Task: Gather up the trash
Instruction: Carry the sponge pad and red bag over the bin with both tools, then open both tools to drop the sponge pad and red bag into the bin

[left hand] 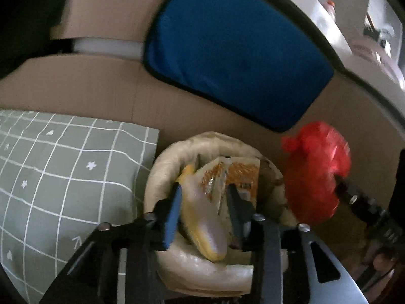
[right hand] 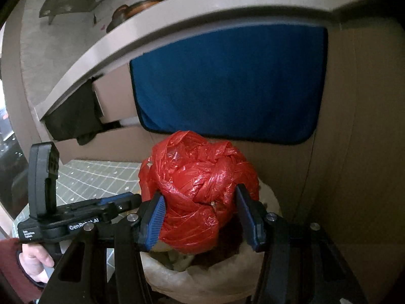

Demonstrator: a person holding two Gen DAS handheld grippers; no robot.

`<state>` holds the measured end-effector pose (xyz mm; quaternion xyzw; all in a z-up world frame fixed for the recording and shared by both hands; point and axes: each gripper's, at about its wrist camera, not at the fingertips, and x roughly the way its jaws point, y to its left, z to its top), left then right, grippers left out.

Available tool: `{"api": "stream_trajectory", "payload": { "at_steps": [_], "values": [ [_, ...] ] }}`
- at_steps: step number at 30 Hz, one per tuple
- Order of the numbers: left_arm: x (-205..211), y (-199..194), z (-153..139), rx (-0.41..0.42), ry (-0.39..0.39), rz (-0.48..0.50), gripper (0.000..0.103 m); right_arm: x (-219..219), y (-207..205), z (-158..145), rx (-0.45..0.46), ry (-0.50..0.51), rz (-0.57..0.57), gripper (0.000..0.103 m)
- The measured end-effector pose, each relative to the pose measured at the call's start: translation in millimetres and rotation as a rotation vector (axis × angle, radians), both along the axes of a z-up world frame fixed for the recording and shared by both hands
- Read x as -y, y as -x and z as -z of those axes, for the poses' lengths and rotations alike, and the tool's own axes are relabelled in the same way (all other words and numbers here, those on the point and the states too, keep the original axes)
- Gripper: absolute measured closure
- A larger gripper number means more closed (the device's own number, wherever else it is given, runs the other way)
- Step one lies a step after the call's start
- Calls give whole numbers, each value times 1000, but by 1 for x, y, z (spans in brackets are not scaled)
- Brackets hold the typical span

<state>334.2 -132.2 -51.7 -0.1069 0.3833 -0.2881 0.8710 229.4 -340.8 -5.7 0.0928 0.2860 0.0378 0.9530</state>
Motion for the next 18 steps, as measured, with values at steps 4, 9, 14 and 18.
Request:
{"api": "stream_trajectory", "payload": {
  "at_steps": [4, 9, 14, 18],
  "values": [
    [-20, 5, -8, -4, 49, -53, 56, -12, -13, 19, -53, 11, -37, 53],
    [-31, 17, -20, 20, -39, -108, 56, -35, -41, 57, -174, 98, -69, 53],
    [-47, 54, -34, 99, -129, -174, 56, -45, -55, 88, -296, 140, -53, 49],
    [-56, 84, -33, 135, -209, -228, 56, -49, -45, 83, -268, 156, -31, 48]
  ]
}}
